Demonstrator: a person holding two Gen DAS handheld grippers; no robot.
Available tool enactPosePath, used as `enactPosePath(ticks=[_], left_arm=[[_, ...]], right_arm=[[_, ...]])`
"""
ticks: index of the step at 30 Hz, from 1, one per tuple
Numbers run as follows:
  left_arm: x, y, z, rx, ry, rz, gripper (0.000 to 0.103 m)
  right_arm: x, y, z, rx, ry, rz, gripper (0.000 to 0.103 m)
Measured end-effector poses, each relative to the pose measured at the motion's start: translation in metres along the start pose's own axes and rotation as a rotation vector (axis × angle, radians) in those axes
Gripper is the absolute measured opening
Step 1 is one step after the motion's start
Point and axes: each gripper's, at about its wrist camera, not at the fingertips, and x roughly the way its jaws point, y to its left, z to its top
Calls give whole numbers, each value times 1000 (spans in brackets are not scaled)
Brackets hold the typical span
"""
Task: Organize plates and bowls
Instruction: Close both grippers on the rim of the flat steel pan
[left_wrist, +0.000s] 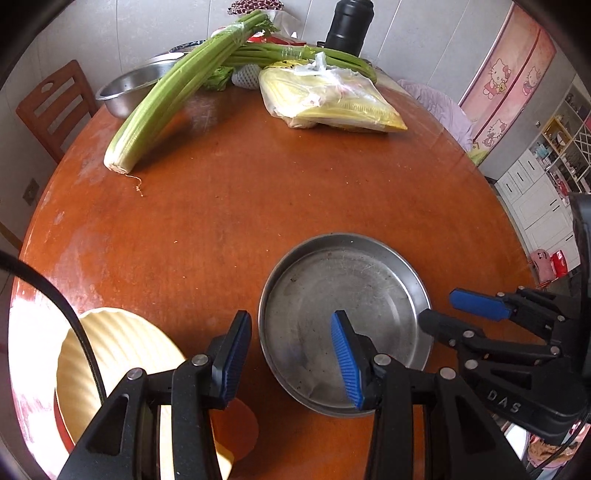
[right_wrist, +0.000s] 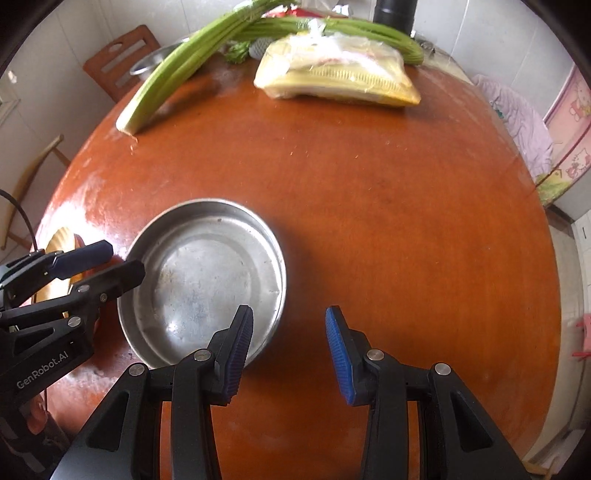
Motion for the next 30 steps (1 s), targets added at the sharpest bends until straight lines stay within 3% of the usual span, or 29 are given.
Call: enactPosePath(ticks=[18, 23, 30], left_arm=[[27, -3, -7, 32, 80, 78, 44], [30, -8, -9, 53, 94, 60, 38], [19, -4, -10, 28, 70, 28, 38]], right_arm=[[23, 10, -1, -34, 48, 2, 39], [23, 15, -1, -45, 52, 51, 33], [13, 19, -3, -50, 22, 54, 33]])
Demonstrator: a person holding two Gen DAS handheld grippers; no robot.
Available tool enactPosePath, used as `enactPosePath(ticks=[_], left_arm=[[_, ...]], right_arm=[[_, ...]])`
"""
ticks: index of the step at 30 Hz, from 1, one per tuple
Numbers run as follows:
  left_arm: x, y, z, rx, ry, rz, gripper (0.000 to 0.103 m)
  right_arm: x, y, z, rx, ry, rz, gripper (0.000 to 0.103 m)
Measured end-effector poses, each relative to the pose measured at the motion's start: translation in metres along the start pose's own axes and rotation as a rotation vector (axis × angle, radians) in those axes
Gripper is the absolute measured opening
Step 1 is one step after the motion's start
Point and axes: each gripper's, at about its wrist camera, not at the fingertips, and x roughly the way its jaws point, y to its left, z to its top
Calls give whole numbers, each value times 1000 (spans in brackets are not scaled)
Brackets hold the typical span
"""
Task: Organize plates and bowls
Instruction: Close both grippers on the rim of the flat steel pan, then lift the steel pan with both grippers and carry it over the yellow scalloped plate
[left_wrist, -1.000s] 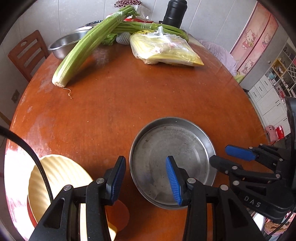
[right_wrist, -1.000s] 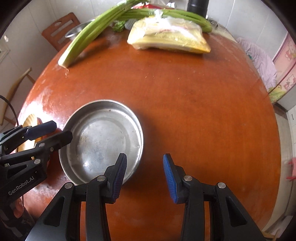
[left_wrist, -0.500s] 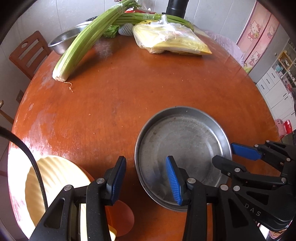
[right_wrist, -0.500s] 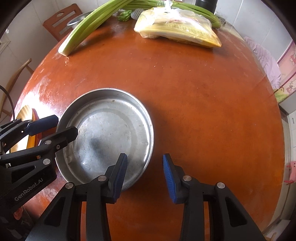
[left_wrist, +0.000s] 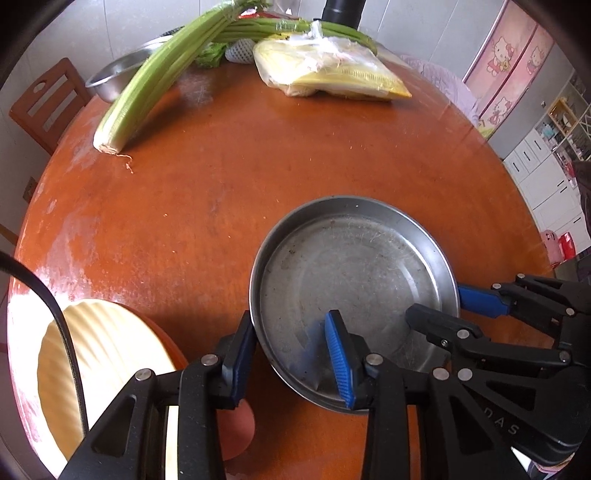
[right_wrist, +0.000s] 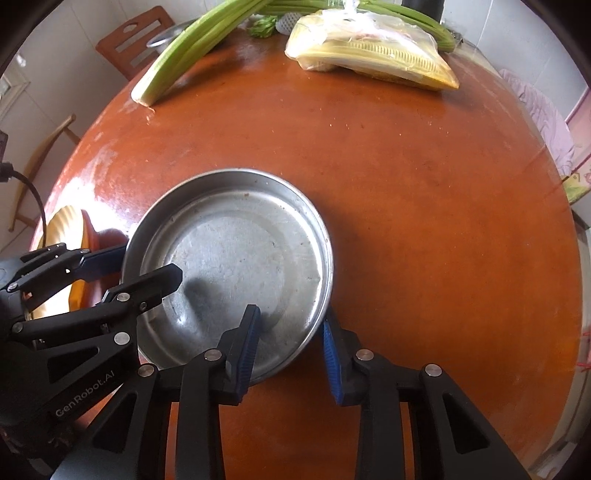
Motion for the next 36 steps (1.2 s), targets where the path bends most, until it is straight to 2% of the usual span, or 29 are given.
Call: enactPosePath(ticks=[20, 36], left_arm=[[-77, -3, -34, -29, -139, 1, 38], [-152, 40, -86, -85, -276, 38, 38]], right_arm=[[-70, 24, -24, -28, -151, 19, 33], [-117, 99, -45, -113, -265, 52, 34]])
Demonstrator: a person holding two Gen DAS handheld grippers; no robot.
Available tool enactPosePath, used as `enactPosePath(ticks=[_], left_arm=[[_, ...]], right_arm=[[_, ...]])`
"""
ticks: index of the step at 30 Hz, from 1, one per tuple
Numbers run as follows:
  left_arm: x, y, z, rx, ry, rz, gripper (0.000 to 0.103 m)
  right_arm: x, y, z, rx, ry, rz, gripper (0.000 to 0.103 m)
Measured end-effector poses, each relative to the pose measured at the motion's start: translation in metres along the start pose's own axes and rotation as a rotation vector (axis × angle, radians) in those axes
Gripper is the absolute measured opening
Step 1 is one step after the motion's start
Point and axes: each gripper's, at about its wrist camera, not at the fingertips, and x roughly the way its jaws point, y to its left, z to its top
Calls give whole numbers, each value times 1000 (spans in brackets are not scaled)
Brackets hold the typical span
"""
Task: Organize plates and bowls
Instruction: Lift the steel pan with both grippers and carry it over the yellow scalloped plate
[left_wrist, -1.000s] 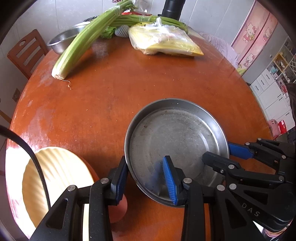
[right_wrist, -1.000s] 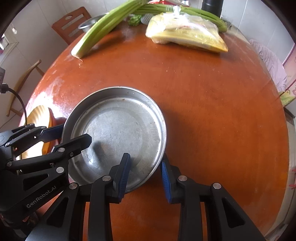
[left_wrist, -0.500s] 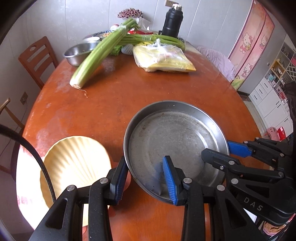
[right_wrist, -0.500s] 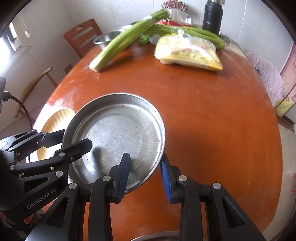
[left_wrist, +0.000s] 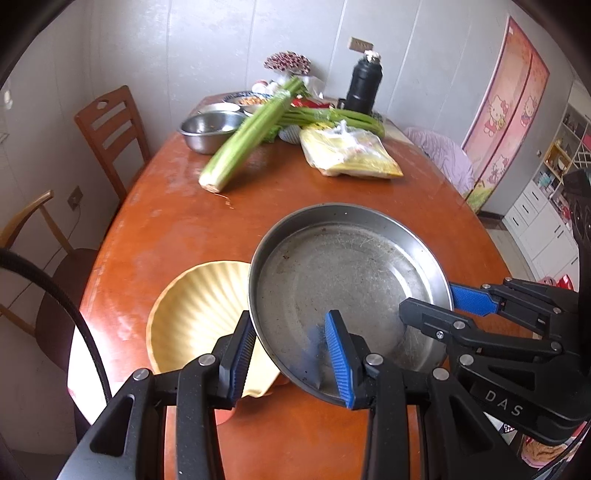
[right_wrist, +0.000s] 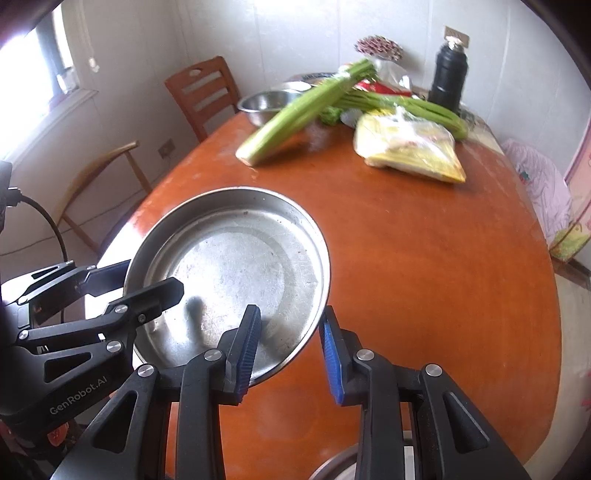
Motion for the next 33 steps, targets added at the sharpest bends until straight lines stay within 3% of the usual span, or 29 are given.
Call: enactPosePath(ticks=[12, 23, 33], left_arm=[[-32, 61, -15, -78, -52, 59, 38], [-13, 90, -20, -100, -27, 88, 38], [20, 100, -21, -105, 15, 69, 38]], right_arm=[[12, 67, 13, -89, 0, 44, 34], [51, 91, 16, -120, 54, 55, 34], [82, 85, 19, -101, 92, 37, 34]])
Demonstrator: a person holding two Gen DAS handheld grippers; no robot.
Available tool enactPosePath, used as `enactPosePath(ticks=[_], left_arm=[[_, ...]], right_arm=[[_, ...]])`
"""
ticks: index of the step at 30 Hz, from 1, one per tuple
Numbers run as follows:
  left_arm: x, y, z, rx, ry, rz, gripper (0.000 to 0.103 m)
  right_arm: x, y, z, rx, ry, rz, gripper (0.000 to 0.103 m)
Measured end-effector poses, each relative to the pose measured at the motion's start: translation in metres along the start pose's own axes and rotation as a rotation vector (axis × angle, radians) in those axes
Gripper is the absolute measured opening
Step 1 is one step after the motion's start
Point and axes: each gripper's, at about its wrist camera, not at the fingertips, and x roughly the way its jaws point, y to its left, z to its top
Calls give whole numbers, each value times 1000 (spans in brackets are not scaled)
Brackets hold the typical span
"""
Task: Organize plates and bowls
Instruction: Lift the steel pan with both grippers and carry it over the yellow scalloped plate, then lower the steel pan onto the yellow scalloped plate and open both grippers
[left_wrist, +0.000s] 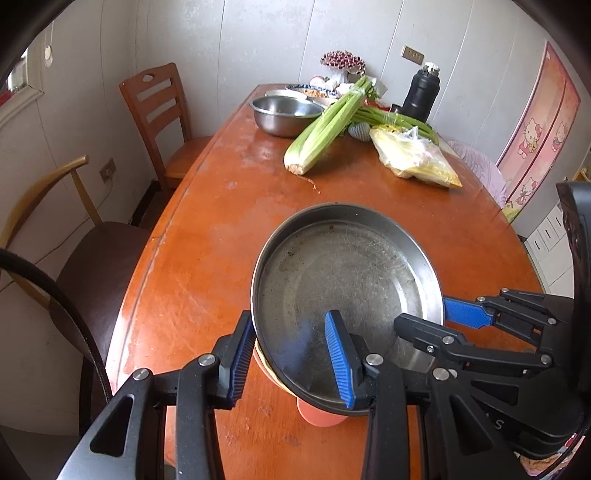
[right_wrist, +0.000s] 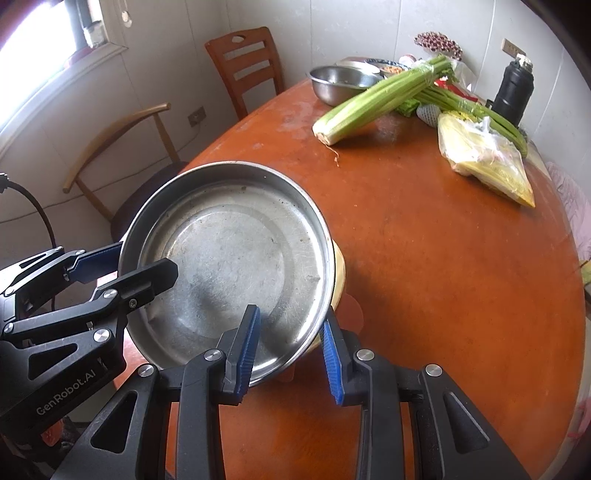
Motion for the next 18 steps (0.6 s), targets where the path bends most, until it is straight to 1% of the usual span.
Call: enactPosePath(ticks=[7, 18], left_arm=[[17, 1, 0, 2, 24, 2, 38], [33, -1, -2, 19, 54, 16, 38]], right_arm=[[17, -4, 3, 9, 31, -9, 34], [31, -1, 5, -7, 46, -46, 34]])
